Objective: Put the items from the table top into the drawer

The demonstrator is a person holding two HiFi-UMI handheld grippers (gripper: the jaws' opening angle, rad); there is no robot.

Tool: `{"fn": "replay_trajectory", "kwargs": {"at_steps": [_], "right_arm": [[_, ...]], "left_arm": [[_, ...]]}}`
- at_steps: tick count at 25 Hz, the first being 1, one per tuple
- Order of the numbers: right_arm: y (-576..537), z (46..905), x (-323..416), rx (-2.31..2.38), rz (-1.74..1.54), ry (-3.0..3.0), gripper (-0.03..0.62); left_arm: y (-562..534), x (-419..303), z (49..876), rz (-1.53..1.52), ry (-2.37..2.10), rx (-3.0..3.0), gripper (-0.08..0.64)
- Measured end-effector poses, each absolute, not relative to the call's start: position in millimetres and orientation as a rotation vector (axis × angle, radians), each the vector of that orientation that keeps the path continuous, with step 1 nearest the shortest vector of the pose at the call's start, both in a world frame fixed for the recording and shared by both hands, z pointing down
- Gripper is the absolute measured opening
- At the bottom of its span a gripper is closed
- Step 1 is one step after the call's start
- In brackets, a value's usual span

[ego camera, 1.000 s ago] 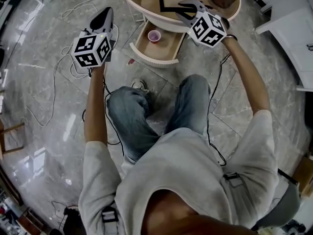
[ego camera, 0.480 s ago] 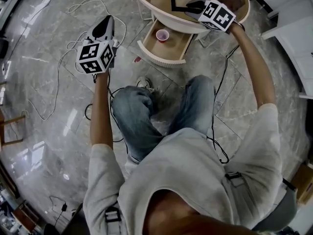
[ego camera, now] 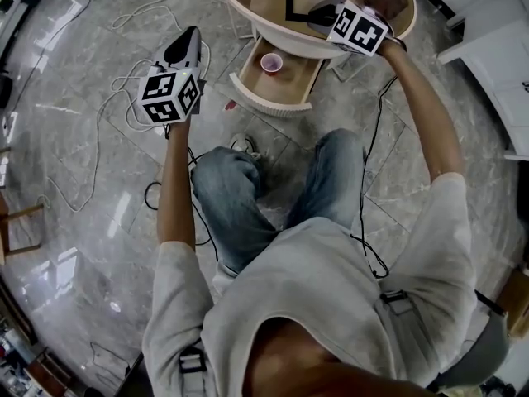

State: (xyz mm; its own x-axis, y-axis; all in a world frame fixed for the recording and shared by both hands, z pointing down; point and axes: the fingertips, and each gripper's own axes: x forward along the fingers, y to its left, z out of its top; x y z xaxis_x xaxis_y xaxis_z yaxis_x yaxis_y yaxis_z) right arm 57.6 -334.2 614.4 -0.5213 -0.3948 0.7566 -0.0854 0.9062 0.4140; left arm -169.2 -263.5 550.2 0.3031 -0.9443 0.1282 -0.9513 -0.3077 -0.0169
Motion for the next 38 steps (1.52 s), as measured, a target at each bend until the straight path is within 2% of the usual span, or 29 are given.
{"fn": "replay_trajectory", "kwargs": {"at_steps": [7,14,24,29,38], "right_arm": [[-324.7,601.8,47.8,0.350,-0.505,-2.138,0.089],[-277.4,565.0,-44.8,0.216,-0.658,-2.274,0.091],[-194.5,563.0,-156.9,-0.041,-0.740,-2.424,0.091],[-173.6,600.6,-160.9,-0.117,-0.695,-2.414,0.089],[-168.0,687.9,-118.3,-0.132,-0.514,-2.336,0.089]], "left_arm": [[-267.3,-168.4,549.3,0.170,-1.820,2.479,0.015],[-246.4,-194.5,551.7,0.192,-1.904,2.406,0.015],[-210.5,-254.0,564.1,0.228,-2.010,2.279,0.015],[-209.8,-261.7,582.1,0.244,-1.998,2.256,0.015],[-232.9,-238.1,611.6,0.234,-1.912,2.284,0.015]]}}
